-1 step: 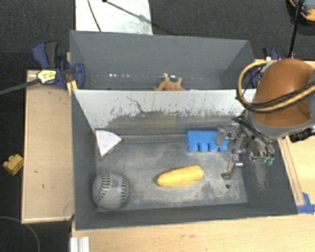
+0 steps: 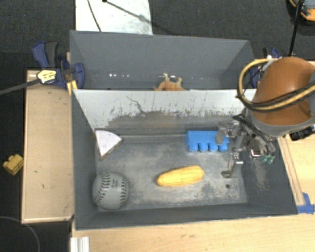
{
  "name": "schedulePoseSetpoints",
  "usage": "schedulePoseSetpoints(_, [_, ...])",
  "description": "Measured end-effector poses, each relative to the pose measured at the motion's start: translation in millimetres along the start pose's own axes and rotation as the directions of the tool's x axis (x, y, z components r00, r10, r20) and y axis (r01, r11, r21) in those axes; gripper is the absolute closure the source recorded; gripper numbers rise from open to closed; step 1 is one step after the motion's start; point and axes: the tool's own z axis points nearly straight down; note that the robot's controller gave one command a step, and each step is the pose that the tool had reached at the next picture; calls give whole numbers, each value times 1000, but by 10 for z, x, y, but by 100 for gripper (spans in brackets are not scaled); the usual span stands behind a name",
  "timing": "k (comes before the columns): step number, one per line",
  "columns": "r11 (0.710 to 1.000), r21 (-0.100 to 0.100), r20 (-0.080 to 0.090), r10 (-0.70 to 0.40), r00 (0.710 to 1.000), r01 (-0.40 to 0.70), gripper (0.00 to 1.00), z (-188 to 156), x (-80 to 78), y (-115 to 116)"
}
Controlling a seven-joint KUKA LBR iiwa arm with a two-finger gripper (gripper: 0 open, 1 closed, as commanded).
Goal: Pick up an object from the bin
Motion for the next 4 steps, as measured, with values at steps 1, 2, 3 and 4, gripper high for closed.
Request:
schedulePoseSetpoints(1, [1000,2,4,-9,1000,9,0,296,-15,433])
schedulePoseSetpoints(2, [995,-3,5,-102,995,102,0,864,118,600])
schedulePoseSetpoints(3, [988,-1,0,-153,988,153,100,1175,-45,1153])
schedulePoseSetpoints(4, [988,-1,0,-154,988,154,100,1175,-45,1153])
